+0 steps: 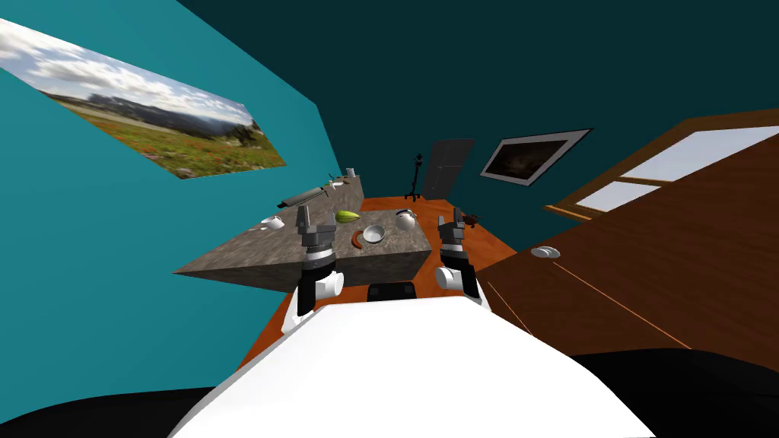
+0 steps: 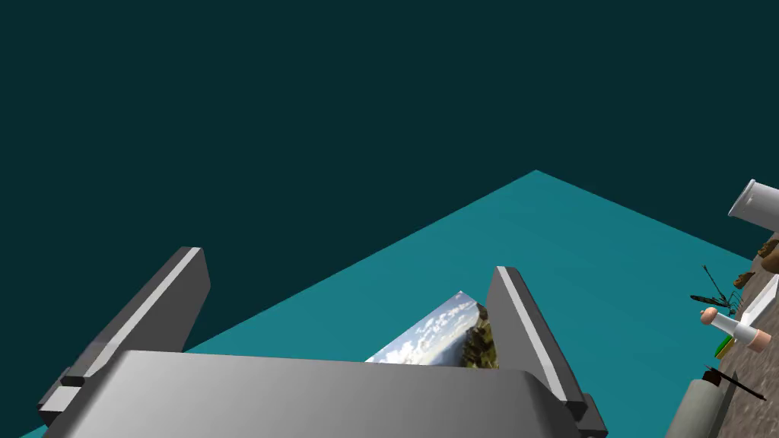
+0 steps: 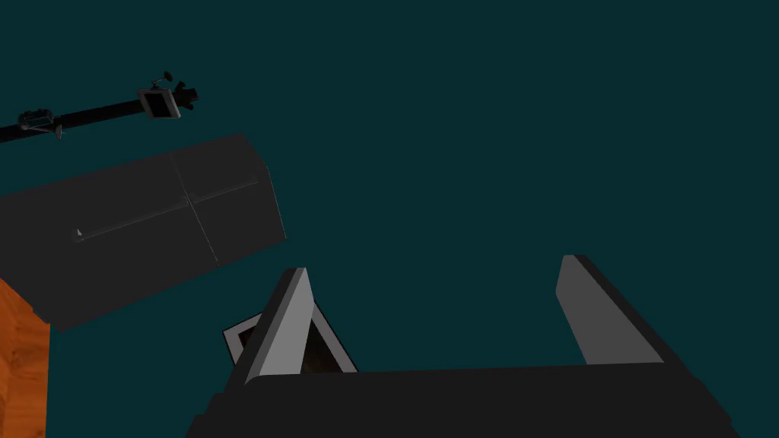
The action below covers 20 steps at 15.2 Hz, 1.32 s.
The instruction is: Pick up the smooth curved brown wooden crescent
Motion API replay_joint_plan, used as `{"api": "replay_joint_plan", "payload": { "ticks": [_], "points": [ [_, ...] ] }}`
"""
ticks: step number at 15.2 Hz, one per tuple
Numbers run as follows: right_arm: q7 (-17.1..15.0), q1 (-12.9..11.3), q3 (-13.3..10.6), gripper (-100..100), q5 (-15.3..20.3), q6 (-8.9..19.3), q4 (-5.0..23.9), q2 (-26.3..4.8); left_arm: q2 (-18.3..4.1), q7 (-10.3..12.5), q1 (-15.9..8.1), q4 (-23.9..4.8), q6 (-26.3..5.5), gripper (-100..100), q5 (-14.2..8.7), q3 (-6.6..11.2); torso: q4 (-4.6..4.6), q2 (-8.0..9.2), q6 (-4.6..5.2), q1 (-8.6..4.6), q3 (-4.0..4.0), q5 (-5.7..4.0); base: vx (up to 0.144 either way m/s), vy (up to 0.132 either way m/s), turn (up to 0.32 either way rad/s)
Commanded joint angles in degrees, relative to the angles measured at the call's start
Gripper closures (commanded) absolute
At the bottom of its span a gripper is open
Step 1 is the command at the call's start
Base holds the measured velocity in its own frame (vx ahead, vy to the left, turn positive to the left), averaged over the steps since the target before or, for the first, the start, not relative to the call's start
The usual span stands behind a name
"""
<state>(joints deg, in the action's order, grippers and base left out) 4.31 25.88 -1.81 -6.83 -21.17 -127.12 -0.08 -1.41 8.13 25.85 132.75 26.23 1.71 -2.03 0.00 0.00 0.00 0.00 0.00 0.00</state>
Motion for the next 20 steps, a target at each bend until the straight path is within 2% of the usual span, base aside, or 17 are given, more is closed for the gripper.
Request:
{"api": "replay_joint_plan", "payload": {
  "ticks": [1,2,4,5,6,7,8,9,10,11,12,13,14,16,17,19,20],
  "points": [
    [0.00,0.00,0.00,0,0.00,0.00,0.00,0.00,-2.60,-0.16,-0.41,-0.46,-1.94,-100,-0.87,0.05,0.00,0.00,0.00,0.00,0.00,0.00,-0.007,0.006,-0.076],
    [0.00,-0.01,0.00,0,0.00,0.00,0.00,0.00,-2.60,-0.16,-0.41,-0.46,-1.94,-100,-0.87,0.05,0.00,0.02,0.02,0.03,0.01,0.00,-0.010,0.014,-0.088],
    [0.00,-0.01,0.00,0,0.00,0.00,0.00,0.00,-5.17,-0.38,-1.01,-1.14,-4.82,-100,-2.16,0.11,0.00,0.02,0.02,0.09,0.01,0.02,-0.010,0.024,-0.117],
    [0.00,-0.01,0.00,0,0.00,0.00,0.00,0.00,-5.17,-0.38,-1.01,-1.14,-4.82,-100,-2.16,0.11,0.00,0.03,0.03,0.12,0.02,0.02,-0.012,0.031,-0.088],
    [0.00,0.00,0.00,0,0.00,0.00,0.00,0.00,-6.57,-0.52,-1.40,-1.59,-6.69,-100,-3.00,0.15,0.01,0.04,0.01,0.14,0.02,0.03,-0.015,0.033,-0.075],
    [0.00,-0.01,0.00,0,0.00,0.00,0.00,0.00,-6.57,-0.52,-1.40,-1.59,-6.69,-100,-3.00,0.15,0.01,0.05,0.01,0.16,0.02,0.03,-0.018,0.032,-0.066],
    [0.00,0.00,0.00,0,0.00,0.00,0.00,0.00,-8.02,-0.68,-1.86,-2.10,-8.75,-100,-3.95,0.21,0.01,0.06,0.01,0.16,0.03,0.03,-0.022,0.033,-0.110],
    [0.00,-0.01,0.00,0,0.00,0.00,0.00,0.00,-8.02,-0.68,-1.86,-2.10,-8.83,-100,-3.95,0.21,0.01,0.07,0.02,0.17,0.04,0.04,-0.019,0.036,-0.102],
    [0.00,-0.01,0.00,0,0.00,0.00,0.00,0.00,-9.53,-0.85,-2.37,-2.67,-10.67,-100,-5.01,0.27,0.01,0.07,0.01,0.17,0.04,0.04,-0.020,0.042,-0.106],
    [0.00,-0.01,0.00,0,0.00,0.00,0.00,0.00,-9.53,-0.85,-2.37,-2.67,-11.20,-100,-5.01,0.27,0.01,0.07,0.02,0.19,0.04,0.04,-0.018,0.040,-0.097],
    [0.00,-0.01,0.00,0,0.00,0.00,0.00,0.00,-11.09,-1.02,-2.93,-3.30,-12.77,-100,-6.18,0.35,0.01,0.07,0.01,0.19,0.04,0.04,-0.021,0.036,-0.133],
    [0.00,-0.01,0.00,0,0.00,0.00,0.00,0.00,-11.09,-1.02,-2.93,-3.30,-13.80,-100,-6.18,0.35,0.01,0.07,0.03,0.19,0.04,0.04,-0.024,0.037,-0.129],
    [0.00,-0.01,0.00,0,0.00,0.00,0.00,0.00,-12.70,-1.21,-3.54,-3.99,-15.48,-100,-7.43,0.44,0.02,0.07,0.02,0.19,0.04,0.04,-0.030,0.051,-0.152],
    [0.00,-0.01,0.00,0,0.00,0.00,0.00,-0.01,-12.70,-1.21,-3.54,-3.99,-16.60,-100,-7.43,0.44,0.02,0.10,0.01,0.24,0.06,0.05,-0.024,0.046,-0.069],
    [0.00,0.00,0.01,0,0.00,0.00,0.00,-0.01,-14.35,-1.41,-4.20,-4.73,-18.69,-100,-8.77,0.53,0.02,0.08,0.00,0.21,0.05,0.05,-0.016,0.038,-0.112],
    [0.00,-0.01,0.00,0,0.00,0.00,0.00,-0.01,-14.35,-1.41,-4.20,-4.73,-19.59,-100,-8.77,0.53,0.01,0.06,0.02,0.20,0.03,0.05,-0.017,0.036,-0.087],
    [0.00,0.00,0.00,0,0.00,0.00,0.00,-0.01,-16.04,-1.61,-4.90,-5.51,-21.82,-100,-10.19,0.63,0.01,0.05,0.00,0.17,0.03,0.04,-0.018,0.038,-0.115]
  ]
}}
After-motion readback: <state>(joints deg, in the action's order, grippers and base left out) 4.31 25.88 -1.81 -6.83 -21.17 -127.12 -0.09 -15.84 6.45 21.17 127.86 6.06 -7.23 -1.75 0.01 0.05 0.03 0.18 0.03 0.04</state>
